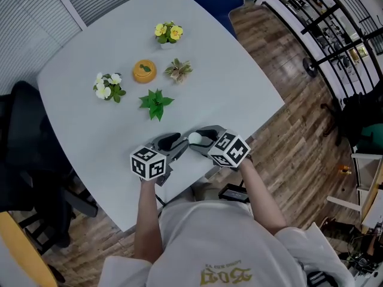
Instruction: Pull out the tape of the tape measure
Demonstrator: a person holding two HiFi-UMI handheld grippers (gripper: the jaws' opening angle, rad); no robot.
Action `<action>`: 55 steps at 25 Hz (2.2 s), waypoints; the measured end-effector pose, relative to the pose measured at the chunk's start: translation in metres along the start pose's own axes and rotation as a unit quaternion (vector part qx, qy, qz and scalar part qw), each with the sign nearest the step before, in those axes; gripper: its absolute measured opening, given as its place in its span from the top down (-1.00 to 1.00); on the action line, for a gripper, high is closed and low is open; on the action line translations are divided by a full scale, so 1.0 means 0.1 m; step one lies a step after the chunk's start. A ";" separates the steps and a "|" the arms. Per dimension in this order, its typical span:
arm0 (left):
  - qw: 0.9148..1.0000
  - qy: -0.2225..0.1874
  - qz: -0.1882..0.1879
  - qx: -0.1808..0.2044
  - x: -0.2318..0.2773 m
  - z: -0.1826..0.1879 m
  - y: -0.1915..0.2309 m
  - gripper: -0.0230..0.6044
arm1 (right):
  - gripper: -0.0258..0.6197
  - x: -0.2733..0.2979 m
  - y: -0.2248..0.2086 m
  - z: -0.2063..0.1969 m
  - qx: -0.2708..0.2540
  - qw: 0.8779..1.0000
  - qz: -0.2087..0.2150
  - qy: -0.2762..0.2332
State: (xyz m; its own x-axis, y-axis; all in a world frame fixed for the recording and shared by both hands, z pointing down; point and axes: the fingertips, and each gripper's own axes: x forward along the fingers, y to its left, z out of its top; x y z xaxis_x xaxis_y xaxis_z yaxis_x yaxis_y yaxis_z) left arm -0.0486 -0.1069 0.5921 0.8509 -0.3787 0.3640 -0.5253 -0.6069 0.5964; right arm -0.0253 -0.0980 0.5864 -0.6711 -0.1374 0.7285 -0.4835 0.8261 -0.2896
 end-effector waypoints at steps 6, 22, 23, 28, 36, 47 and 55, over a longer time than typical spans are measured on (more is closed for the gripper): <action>1.000 -0.003 -0.018 0.008 0.01 0.03 -0.09 0.54 | 0.21 -0.05 0.00 0.02 -0.010 1.000 0.009 -0.006; 0.999 -0.007 -0.050 0.006 -0.03 0.06 -0.33 0.81 | 0.21 -0.17 0.10 0.03 -0.024 0.999 0.028 -0.015; 0.999 -0.007 -0.049 0.006 -0.03 0.06 -0.33 0.83 | 0.21 -0.17 0.10 0.03 -0.024 0.999 0.030 -0.016; 0.999 -0.009 -0.042 0.009 -0.06 0.06 -0.38 0.85 | 0.21 -0.21 0.14 0.03 -0.026 0.999 0.035 -0.020; 0.999 -0.009 -0.033 0.008 -0.07 0.06 -0.40 0.88 | 0.21 -0.23 0.16 0.03 -0.029 0.998 0.042 -0.024; 1.000 -0.007 -0.018 0.005 -0.10 0.05 -0.37 0.88 | 0.21 -0.26 0.13 -0.02 -0.029 0.998 0.051 -0.018; 1.000 -0.009 -0.003 0.005 -0.14 0.03 -0.34 0.89 | 0.21 -0.28 0.11 -0.05 -0.032 0.998 0.056 -0.009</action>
State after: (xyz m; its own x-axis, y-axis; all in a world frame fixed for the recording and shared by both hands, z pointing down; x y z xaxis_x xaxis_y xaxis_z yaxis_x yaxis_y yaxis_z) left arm -0.0422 -0.0830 0.5642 0.8543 -0.3871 0.3469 -0.5196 -0.6160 0.5921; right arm -0.0087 -0.0821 0.5661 -0.7289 -0.0515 0.6827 -0.3681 0.8702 -0.3274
